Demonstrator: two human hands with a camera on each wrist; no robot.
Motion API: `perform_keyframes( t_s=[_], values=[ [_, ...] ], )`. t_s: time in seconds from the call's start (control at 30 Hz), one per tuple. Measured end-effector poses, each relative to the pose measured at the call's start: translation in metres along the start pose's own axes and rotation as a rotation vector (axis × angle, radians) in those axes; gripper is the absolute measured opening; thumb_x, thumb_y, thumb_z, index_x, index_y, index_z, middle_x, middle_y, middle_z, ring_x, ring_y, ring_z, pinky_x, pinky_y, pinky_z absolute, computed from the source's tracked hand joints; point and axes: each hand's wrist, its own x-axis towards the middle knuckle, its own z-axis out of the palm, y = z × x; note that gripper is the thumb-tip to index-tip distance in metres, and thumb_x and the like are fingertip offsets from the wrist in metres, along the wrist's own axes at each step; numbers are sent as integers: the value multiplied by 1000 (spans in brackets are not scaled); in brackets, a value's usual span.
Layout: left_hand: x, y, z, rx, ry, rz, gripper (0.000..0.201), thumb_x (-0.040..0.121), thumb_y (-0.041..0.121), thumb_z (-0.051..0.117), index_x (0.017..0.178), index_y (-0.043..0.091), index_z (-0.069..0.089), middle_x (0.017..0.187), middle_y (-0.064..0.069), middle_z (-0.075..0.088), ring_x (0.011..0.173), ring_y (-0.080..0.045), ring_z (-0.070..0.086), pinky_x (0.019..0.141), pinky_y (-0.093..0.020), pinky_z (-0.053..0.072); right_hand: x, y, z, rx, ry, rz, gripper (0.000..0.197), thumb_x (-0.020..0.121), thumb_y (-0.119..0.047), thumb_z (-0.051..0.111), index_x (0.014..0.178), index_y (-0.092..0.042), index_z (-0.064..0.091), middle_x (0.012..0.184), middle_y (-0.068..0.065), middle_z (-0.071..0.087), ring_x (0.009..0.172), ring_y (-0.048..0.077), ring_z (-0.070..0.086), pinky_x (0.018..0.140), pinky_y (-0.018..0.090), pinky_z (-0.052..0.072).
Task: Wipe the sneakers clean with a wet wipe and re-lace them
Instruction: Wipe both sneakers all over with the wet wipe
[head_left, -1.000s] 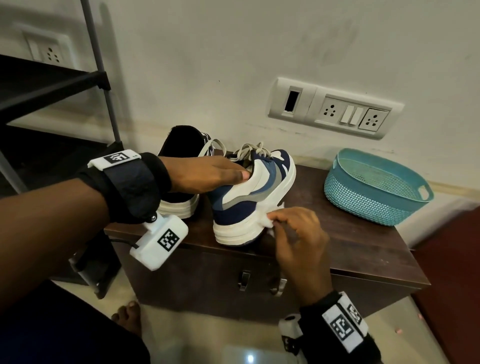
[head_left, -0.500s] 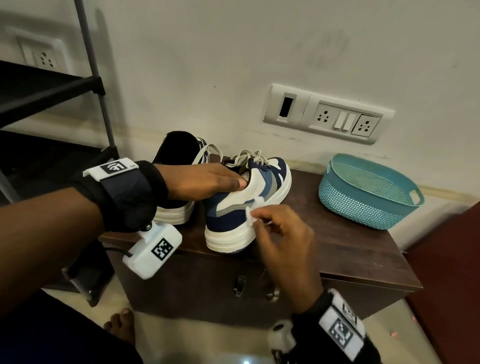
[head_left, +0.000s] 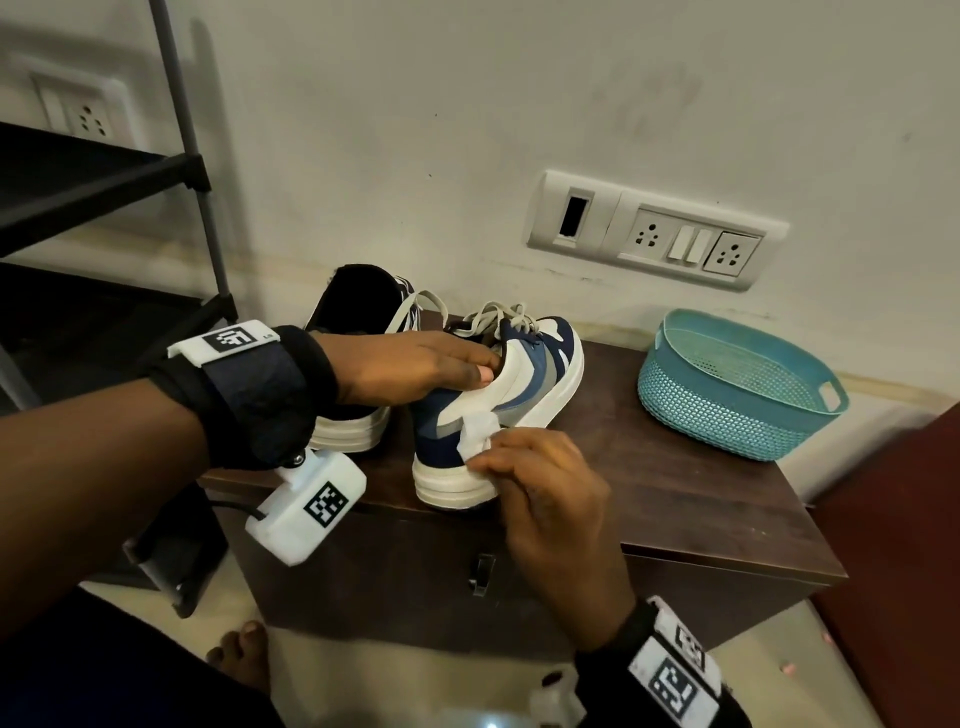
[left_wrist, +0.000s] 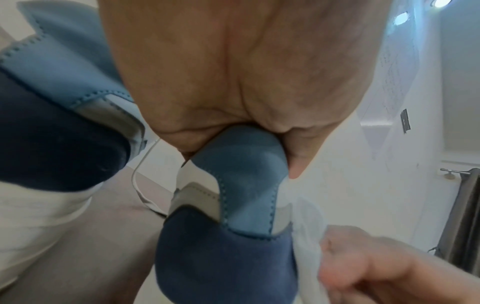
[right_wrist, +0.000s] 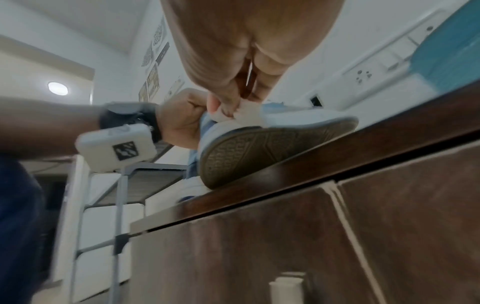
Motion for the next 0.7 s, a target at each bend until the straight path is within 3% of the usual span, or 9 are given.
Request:
perform_keyframes(
  t_s=[0.17,0.27,0.33,0.5,0.6,0.7],
  values=[
    [3,0,0,76,-20,11,31,107,14,44,130,21,63,131,9,66,121,-7,61,105,-21,45,15,28,0,59,189,312,25,88,10,66,91,-14,74,96,-8,68,94,9,67,82,34,57],
    [0,0,0,47,-2,10,29,107,12,44,126,22,63,130,9,66,122,-9,60,101,-15,44,-3,-4,6,28,76,138,24,88,8,67,93,-13,76,100,-4,68,101,10,63,88,22,51],
    [0,2,1,69,3,13,30,107,15,45,130,16,62,133,5,66,124,-11,59,105,-18,44,-10,-8,3,33,4,51,24,88,7,67,95,-13,77,103,-2,69,105,12,63,90,21,50],
    [3,4,4,103,-44,16,39,103,31,48,130,6,62,130,-6,68,122,-22,62,110,-39,44,3,31,1,122,197,329,31,86,15,63,88,-14,74,95,-7,70,92,13,69,80,40,58],
    [3,3,2,117,-24,22,31,108,21,44,128,8,64,128,-3,69,121,-20,62,109,-39,45,-13,4,5,67,110,158,28,85,13,66,92,-13,76,100,-5,69,100,12,66,84,30,55],
    [2,5,4,137,-33,18,36,106,28,46,130,6,62,130,-5,68,121,-23,62,109,-40,44,-24,3,-1,63,23,44,25,86,7,68,95,-13,78,104,-4,69,105,11,65,88,25,53]
  ],
)
